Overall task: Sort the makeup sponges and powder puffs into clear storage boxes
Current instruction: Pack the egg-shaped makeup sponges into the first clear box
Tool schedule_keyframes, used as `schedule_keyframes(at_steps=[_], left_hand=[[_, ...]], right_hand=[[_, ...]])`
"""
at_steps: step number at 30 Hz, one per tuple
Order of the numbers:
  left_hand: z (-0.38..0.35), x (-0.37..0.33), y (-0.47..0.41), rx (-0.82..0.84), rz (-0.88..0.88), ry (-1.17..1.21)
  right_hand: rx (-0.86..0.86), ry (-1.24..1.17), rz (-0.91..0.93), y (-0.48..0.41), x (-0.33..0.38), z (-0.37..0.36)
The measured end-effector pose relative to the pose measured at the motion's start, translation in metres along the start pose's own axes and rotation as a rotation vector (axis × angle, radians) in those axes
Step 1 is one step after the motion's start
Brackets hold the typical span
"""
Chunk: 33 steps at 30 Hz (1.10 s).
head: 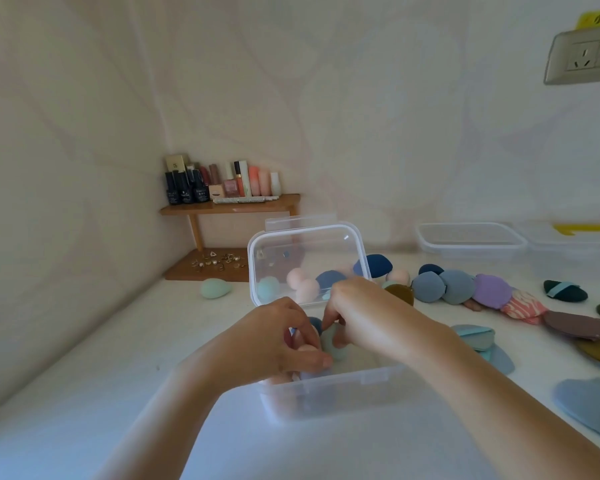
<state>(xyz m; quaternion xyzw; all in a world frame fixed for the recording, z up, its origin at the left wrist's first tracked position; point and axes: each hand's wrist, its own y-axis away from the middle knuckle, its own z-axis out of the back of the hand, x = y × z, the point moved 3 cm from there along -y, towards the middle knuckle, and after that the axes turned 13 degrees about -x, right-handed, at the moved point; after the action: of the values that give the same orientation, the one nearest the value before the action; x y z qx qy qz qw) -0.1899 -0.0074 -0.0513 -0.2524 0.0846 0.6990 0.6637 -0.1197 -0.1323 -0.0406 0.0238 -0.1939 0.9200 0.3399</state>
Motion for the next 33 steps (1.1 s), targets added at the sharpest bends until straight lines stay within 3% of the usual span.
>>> schedule_keyframes(at_steps=[7,15,17,19,21,24,33], left_hand=[[-0.002,-0.002,0.003,0.022,-0.007,0.011],[-0.005,-0.006,0.007,0.112,-0.079,-0.170],[-0.005,-0.005,0.007,0.104,-0.063,-0.172],[-0.006,-0.005,0.007,0.106,-0.042,-0.158],[-0.005,-0.005,0.008,0.119,-0.026,-0.146],[-0.002,-0.003,0.010,0.135,-0.005,-0.120],[0.013,0.015,0.012,0.089,0.093,-0.019]], right_hand=[[-0.017,0.030,-0.157,0.001,-0.006,-0.002],[0.020,-0.413,-0.210,0.003,-0.027,0.010],[-0.044,-0.538,-0.245,0.001,-0.043,0.018],[-0.231,-0.655,-0.342,-0.003,-0.063,0.027],[-0.361,-0.504,-0.418,-0.005,-0.084,0.020],[-0.286,-0.325,-0.376,-0.006,-0.087,-0.001],[0.058,-0.230,-0.246,-0.004,-0.080,-0.015]])
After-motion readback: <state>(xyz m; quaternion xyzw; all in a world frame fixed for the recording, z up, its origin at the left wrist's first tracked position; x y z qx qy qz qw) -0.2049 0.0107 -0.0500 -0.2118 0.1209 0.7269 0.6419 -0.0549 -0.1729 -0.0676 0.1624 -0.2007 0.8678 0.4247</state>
